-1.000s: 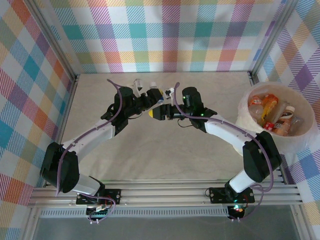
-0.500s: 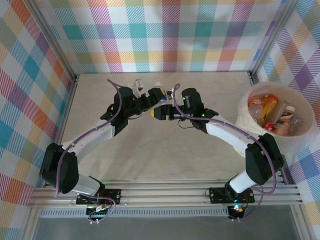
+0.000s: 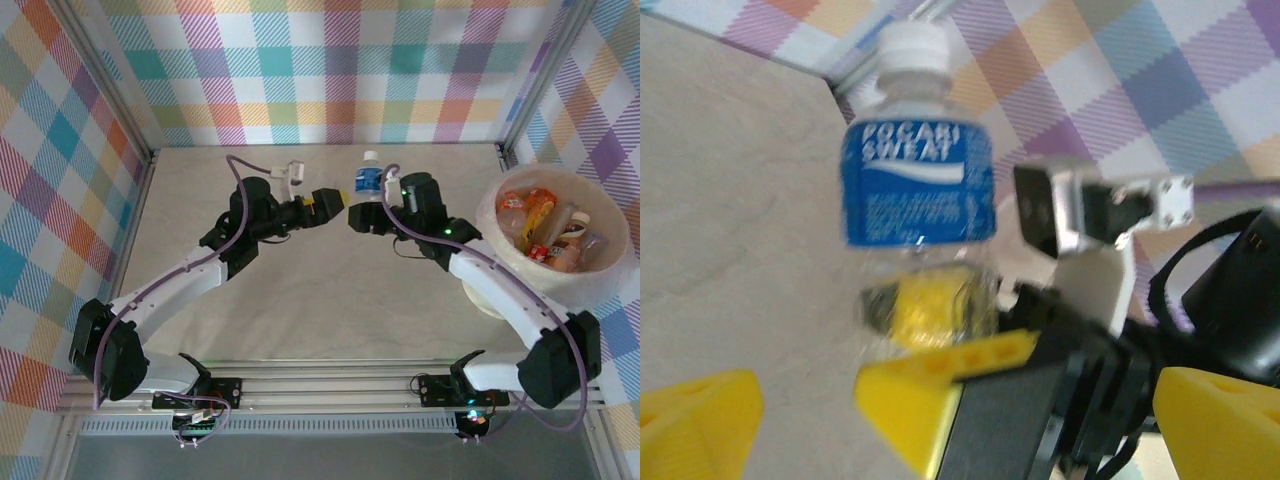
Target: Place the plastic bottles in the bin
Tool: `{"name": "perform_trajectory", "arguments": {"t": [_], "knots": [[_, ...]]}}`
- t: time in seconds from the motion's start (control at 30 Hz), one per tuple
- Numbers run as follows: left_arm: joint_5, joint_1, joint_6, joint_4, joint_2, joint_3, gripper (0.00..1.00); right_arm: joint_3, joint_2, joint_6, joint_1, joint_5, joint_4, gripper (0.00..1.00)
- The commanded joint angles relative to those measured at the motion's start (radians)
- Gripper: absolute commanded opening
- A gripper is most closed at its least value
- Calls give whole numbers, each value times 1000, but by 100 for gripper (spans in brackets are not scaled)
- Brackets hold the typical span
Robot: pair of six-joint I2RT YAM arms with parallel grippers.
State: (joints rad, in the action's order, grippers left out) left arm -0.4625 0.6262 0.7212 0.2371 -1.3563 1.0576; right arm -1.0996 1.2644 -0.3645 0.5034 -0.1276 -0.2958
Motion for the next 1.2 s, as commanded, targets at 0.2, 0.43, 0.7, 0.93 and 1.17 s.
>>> {"name": "perform_trajectory", "arguments": {"t": [0.2, 0.43, 0.7, 0.93, 1.17], "knots": [[-30, 98, -165, -89, -42, 131, 100, -115, -194, 165, -144, 157, -217, 48], [-37, 124, -165, -109, -115, 181, 100, -158, -307, 275, -261, 226, -262, 48], [-18, 137, -162, -125, -145, 198, 100, -284, -327, 271, -443, 411, -455, 49], [-7, 137, -188, -178, -151, 225, 100, -356, -296, 329, -662, 403, -620, 48], [1, 137, -208, -246, -182, 279, 100, -364, -264, 394, -699, 524, -722, 49]]}}
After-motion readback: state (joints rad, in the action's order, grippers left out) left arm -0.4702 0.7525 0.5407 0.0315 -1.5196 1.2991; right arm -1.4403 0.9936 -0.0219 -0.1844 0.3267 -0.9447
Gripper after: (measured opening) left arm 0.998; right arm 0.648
